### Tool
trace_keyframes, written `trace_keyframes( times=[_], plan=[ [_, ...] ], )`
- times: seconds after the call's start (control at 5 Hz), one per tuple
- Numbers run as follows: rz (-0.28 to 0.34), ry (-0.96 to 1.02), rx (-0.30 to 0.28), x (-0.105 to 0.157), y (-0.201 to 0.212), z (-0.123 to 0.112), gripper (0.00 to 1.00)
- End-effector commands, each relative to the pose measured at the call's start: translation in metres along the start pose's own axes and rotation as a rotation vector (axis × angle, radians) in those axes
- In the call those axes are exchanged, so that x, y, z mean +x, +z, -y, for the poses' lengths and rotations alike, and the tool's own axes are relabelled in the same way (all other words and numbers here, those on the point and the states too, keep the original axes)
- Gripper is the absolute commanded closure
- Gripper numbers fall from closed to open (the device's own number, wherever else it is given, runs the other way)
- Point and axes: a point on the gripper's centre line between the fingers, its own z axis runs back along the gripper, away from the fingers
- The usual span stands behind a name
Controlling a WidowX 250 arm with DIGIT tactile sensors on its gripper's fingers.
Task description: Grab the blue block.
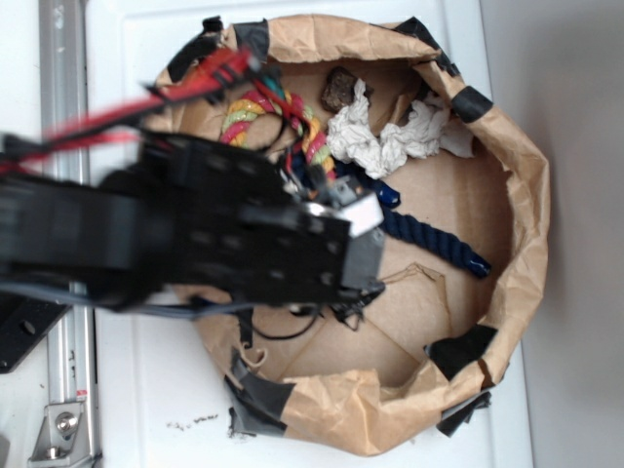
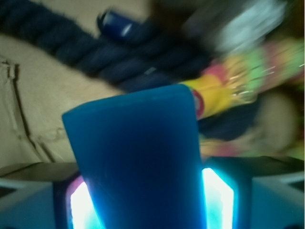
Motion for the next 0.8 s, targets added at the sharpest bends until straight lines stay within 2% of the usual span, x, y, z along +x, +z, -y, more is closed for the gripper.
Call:
trace_keyframes(
  times=[0.0, 0.2, 0.6],
  plan=[
    [0.085, -0.488, -0.12, 0.045, 0.062, -0.004, 1.0],
    [0.054, -0.65, -0.186, 0.056, 0.066, 0.003, 1.0],
    [-0.018, -0.672, -0.221, 0.05, 0.074, 0.003, 1.0]
  ],
)
